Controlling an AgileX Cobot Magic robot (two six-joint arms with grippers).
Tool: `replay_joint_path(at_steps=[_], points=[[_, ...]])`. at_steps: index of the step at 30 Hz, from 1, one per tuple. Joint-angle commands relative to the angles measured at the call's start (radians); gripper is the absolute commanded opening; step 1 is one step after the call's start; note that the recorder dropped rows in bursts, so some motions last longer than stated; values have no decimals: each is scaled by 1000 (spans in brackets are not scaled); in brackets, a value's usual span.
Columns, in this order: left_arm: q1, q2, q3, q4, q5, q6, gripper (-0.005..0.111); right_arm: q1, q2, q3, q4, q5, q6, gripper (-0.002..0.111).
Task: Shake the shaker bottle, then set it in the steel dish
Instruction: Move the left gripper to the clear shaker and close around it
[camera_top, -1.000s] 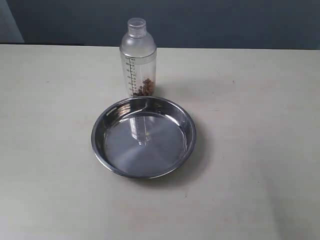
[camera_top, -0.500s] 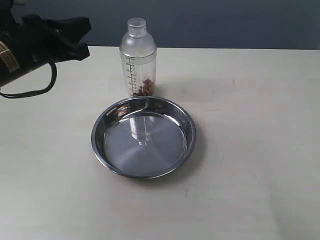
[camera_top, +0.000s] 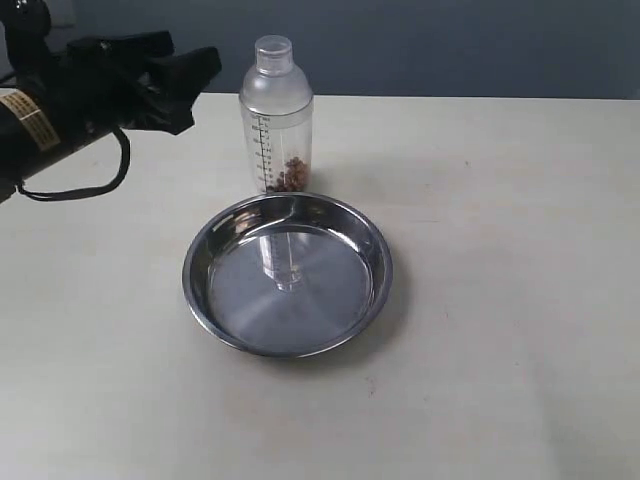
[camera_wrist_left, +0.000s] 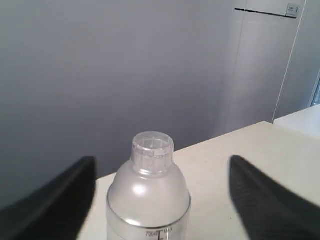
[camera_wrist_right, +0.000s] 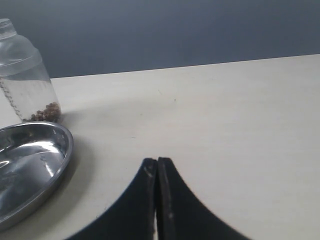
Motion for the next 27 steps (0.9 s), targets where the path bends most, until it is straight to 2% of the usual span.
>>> replay_joint_path(at_steps=[1,4,10,14,27], points=[[-1,79,-68,35,-83,-23,105,2,-5,1,-2,-8,-4,-1],[-1,177,-174,123,-137,-71,105,2,-5,1,-2,-8,-4,-1],[-1,412,-376,152,-199,-105,106,2,-5,1,-2,-8,-4,-1],[-2,511,-493,251,-241,-142,106,2,-5,1,-2,-8,-4,-1],[-2,652,-603,267,-230,-140,106,2,-5,1,-2,-8,-4,-1]])
